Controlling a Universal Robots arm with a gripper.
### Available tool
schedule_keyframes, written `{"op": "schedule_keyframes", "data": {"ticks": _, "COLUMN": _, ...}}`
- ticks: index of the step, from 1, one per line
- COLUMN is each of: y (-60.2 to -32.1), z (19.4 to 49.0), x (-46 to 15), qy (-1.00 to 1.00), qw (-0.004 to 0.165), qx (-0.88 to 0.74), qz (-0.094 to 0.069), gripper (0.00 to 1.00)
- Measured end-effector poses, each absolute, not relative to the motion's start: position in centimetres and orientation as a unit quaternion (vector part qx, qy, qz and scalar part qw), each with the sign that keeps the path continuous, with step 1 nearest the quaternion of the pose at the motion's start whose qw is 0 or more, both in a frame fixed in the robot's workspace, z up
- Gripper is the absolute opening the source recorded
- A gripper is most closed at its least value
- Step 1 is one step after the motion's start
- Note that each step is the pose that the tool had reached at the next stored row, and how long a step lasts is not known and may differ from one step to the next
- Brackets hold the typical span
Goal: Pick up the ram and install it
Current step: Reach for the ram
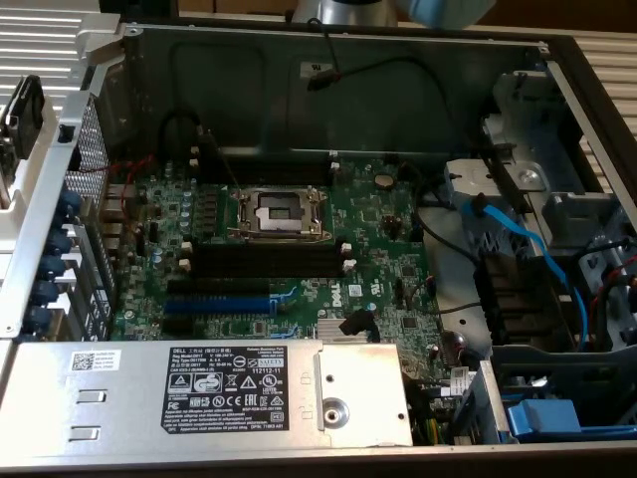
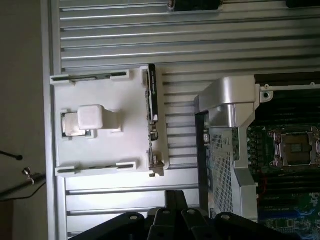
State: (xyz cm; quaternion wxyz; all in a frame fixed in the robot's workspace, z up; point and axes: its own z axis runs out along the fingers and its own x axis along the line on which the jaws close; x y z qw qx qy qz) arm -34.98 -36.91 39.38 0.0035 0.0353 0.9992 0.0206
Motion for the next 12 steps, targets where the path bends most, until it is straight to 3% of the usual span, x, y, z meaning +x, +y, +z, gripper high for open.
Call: {"op": "schedule_keyframes", "data": {"ticks": 12, "y": -35.4, "z": 39.4, "x": -40.3, "qy": 0.999, "qw": 0.002, "qx": 0.035, "qz": 0.02, "gripper": 0.1}}
